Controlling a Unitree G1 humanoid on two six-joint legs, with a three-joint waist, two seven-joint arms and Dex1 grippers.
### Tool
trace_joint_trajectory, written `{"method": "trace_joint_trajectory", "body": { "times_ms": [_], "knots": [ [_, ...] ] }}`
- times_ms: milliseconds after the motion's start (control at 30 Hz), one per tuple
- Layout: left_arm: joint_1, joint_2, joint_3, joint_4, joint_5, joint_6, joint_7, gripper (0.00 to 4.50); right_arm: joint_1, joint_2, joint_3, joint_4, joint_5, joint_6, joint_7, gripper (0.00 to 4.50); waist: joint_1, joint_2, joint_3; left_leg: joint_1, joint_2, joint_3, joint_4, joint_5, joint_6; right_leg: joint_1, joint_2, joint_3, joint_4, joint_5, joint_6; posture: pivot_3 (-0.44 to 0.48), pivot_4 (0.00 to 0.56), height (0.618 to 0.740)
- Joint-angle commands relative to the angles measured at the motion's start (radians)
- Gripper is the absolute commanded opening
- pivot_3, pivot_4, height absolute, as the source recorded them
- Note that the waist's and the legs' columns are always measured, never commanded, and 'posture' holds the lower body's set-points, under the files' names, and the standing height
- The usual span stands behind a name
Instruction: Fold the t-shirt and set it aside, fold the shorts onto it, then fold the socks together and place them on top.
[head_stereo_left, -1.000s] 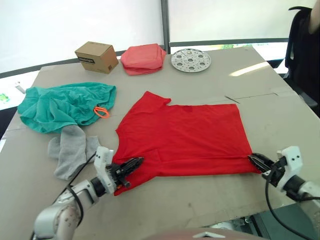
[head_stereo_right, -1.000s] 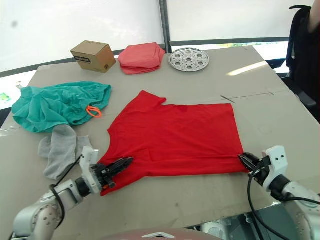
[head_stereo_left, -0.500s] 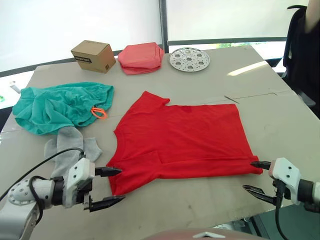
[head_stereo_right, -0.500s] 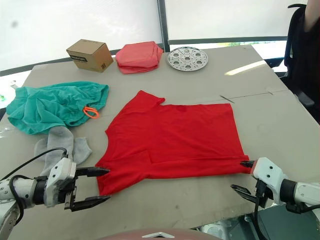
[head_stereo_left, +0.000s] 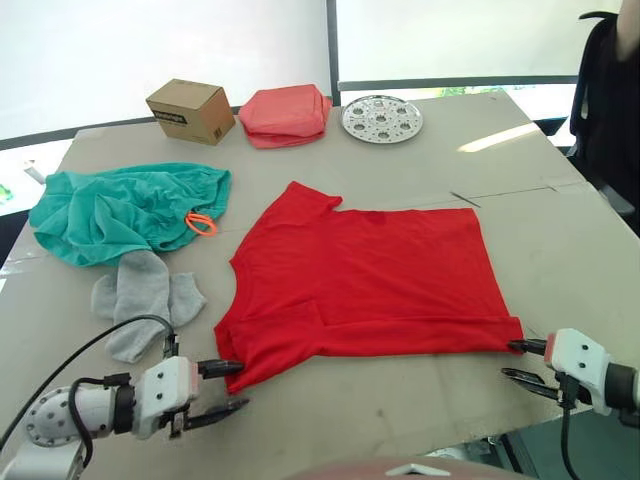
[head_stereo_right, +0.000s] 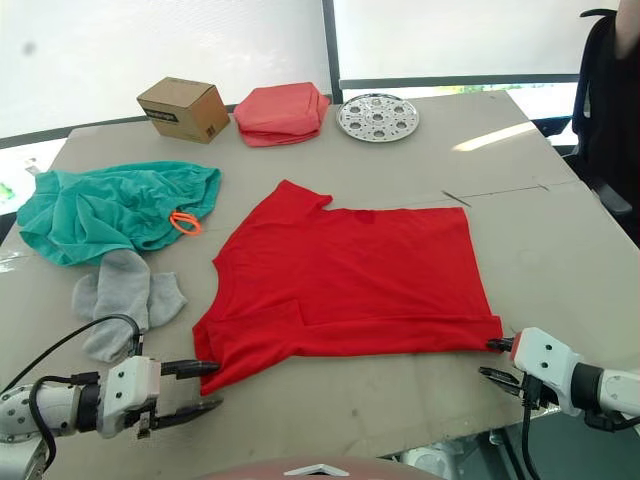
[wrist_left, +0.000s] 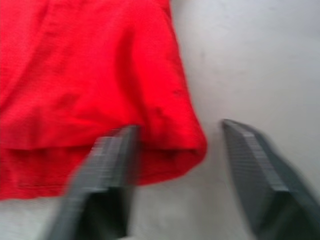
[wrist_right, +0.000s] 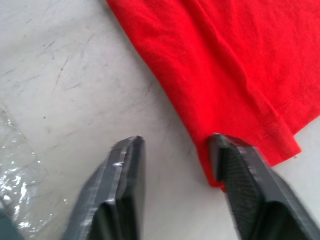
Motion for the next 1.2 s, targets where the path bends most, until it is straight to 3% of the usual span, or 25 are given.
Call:
{"method": "trace_joint_trajectory", "body": {
  "times_ms": [33,133,200,267,700,733,800,867,900,1100,1200],
  "knots": [
    [0.006,0.003,0.003,0.008,0.008,-0.046,0.017,1.27,0.002,-0.016,-0.017,-0.017,-0.006,-0.018,0.017,2.37,0.000,0.000,0.000,0.000,0.000,0.000,0.000,0.000,0.000,0.000,0.000,0.000,0.000,0.000,0.000,0.000,0.150,0.740],
    [0.007,0.000,-0.004,0.021,0.012,-0.073,0.031,1.27,0.003,-0.018,-0.020,-0.023,-0.012,-0.017,0.020,2.37,0.001,0.000,0.000,0.000,0.000,0.000,0.000,0.000,0.000,0.000,0.000,0.000,0.000,0.000,0.000,0.000,0.150,0.740],
    [0.015,-0.002,-0.011,0.020,0.006,-0.081,0.034,0.80,0.001,-0.016,-0.021,-0.030,-0.017,-0.010,0.015,2.37,0.001,0.000,0.000,0.000,0.000,0.000,0.000,0.000,0.000,0.000,0.000,0.000,0.000,0.000,0.000,0.000,0.150,0.740],
    [0.032,-0.001,-0.012,0.016,-0.002,-0.083,0.032,0.04,0.005,-0.012,-0.022,-0.038,-0.025,-0.006,0.008,2.37,0.000,0.000,0.000,0.000,0.000,0.000,0.000,0.000,0.000,0.000,0.000,0.000,0.000,0.000,0.000,0.000,0.150,0.740],
    [0.107,0.018,0.011,-0.006,-0.037,-0.072,0.040,0.04,-0.104,-0.028,0.050,0.035,-0.162,0.058,-0.064,2.37,-0.003,-0.002,-0.001,0.001,0.000,0.000,0.000,0.000,0.000,0.000,0.000,0.000,0.001,0.000,0.000,0.000,0.150,0.740],
    [0.109,0.021,0.010,-0.008,-0.039,-0.071,0.039,0.00,-0.112,-0.033,0.058,0.039,-0.162,0.071,-0.059,1.83,-0.004,-0.002,-0.001,0.001,0.000,0.000,0.000,0.000,0.000,0.000,0.000,0.000,0.001,0.000,0.000,0.000,0.150,0.740],
    [0.111,0.025,0.007,-0.013,-0.047,-0.067,0.037,0.00,-0.122,-0.043,0.072,0.039,-0.147,0.100,-0.041,1.25,-0.005,-0.004,-0.001,0.001,0.000,0.000,0.000,0.000,0.000,0.000,0.000,0.000,0.002,0.000,0.000,0.000,0.150,0.740],
    [0.116,0.033,0.001,-0.020,-0.056,-0.063,0.026,0.00,-0.122,-0.067,0.087,0.033,-0.140,0.113,-0.010,0.23,-0.006,-0.005,-0.001,0.001,0.000,0.000,0.001,0.000,0.000,0.000,0.000,0.000,0.002,0.000,0.000,0.000,0.150,0.740],
    [0.119,0.036,0.002,-0.024,-0.061,-0.058,0.024,0.00,-0.124,-0.072,0.087,0.025,-0.124,0.127,0.004,0.02,-0.007,-0.005,-0.001,0.001,0.000,0.000,0.001,0.000,0.000,0.001,0.000,0.000,0.002,0.000,0.000,0.000,0.150,0.740],
    [0.214,0.071,0.022,-0.102,-0.119,-0.004,-0.032,0.00,-0.090,-0.146,0.014,-0.074,-0.009,0.320,0.084,0.02,-0.001,-0.006,-0.001,0.000,0.000,0.000,0.002,0.000,0.000,0.001,0.000,0.000,0.002,0.000,0.001,0.000,0.150,0.740],
    [0.284,0.080,0.034,-0.144,-0.114,-0.011,-0.055,0.00,0.001,-0.203,-0.068,-0.148,0.012,0.436,0.135,0.02,0.002,-0.004,0.000,0.000,0.000,0.000,0.002,-0.001,0.002,0.000,0.000,0.000,0.001,-0.002,0.002,0.000,0.150,0.740]
  ]
}}
